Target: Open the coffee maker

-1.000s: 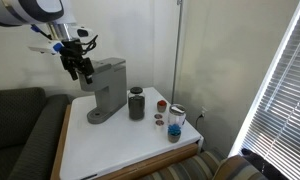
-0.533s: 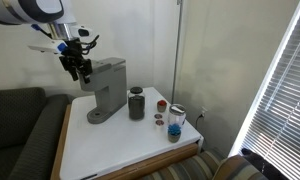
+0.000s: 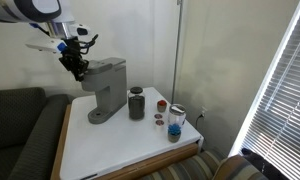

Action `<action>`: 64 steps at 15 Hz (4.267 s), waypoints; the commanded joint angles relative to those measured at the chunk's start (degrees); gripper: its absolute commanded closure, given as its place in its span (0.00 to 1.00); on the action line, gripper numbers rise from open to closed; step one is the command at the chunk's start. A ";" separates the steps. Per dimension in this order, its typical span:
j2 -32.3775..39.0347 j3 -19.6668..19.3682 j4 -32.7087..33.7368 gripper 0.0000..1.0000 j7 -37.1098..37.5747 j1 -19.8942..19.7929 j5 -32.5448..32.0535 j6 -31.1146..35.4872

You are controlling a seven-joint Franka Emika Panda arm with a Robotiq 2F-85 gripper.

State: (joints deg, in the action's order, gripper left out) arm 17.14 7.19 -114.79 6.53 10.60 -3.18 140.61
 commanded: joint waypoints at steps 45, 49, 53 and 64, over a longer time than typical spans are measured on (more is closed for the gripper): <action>-11.23 -7.89 -13.30 1.00 41.42 4.58 -42.26 26.00; -10.92 -8.19 -13.14 1.00 41.86 4.37 -42.50 26.89; -11.03 -8.64 -12.88 1.00 42.55 4.34 -43.42 27.33; -10.86 -8.01 -9.94 1.00 38.17 3.99 -40.89 25.67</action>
State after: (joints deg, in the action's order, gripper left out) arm 6.32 -0.80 -126.34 47.36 15.09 -44.59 166.63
